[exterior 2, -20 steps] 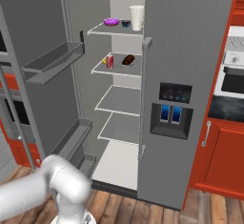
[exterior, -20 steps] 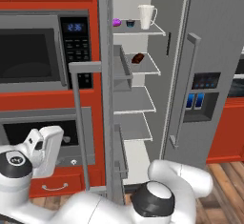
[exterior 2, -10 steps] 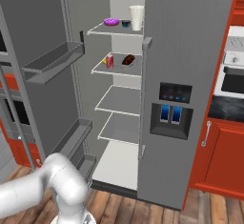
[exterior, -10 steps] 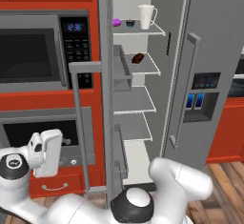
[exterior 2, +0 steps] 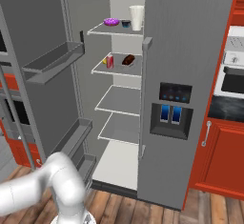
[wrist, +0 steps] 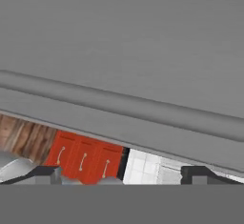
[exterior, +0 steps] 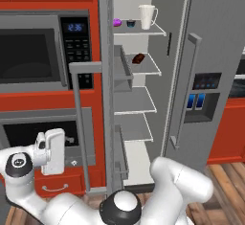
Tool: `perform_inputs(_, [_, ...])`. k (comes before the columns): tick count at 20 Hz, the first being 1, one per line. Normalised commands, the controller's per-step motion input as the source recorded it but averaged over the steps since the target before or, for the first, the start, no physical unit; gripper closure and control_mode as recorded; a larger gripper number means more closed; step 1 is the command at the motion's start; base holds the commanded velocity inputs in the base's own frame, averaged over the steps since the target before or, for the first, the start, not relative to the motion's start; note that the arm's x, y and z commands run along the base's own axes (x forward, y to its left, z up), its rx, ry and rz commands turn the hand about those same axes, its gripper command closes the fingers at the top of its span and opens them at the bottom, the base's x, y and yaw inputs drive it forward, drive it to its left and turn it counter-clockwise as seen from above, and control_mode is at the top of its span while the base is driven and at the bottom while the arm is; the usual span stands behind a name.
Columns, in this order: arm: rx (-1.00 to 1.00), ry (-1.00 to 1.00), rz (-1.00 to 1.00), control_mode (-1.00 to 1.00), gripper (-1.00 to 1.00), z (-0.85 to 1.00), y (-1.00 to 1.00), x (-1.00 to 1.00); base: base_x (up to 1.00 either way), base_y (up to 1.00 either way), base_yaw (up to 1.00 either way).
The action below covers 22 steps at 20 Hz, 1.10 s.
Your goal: Place the tupperware on the second highest shelf of the fridge. Make space for the tupperware among the existing items by rearranging them on the shelves if needed. Close the fridge door when finished.
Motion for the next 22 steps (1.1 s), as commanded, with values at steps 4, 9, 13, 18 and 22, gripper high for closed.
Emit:
perform_inputs(4, [-0.11, 0.06, -0.01, -1.0, -1.0, -0.26, 0.0, 0.45, 0.0, 0.0, 0.0])
perform_inputs(9, [-0.09, 0.02, -0.05, -1.0, -1.0, -0.18, -0.01, 0.4, 0.0, 0.0, 0.0])
perform_inputs(13, [-0.05, 0.01, -0.18, -1.0, -1.0, -0.12, -0.37, 0.26, 0.0, 0.0, 0.0])
perform_inputs(18, [-0.03, 0.01, -0.24, -1.0, -1.0, -0.12, -0.53, 0.18, 0.0, 0.0, 0.0])
perform_inputs(22, [0.0, 0.0, -0.27, -1.0, -1.0, -0.06, -0.87, 0.01, 0.0, 0.0, 0.0])
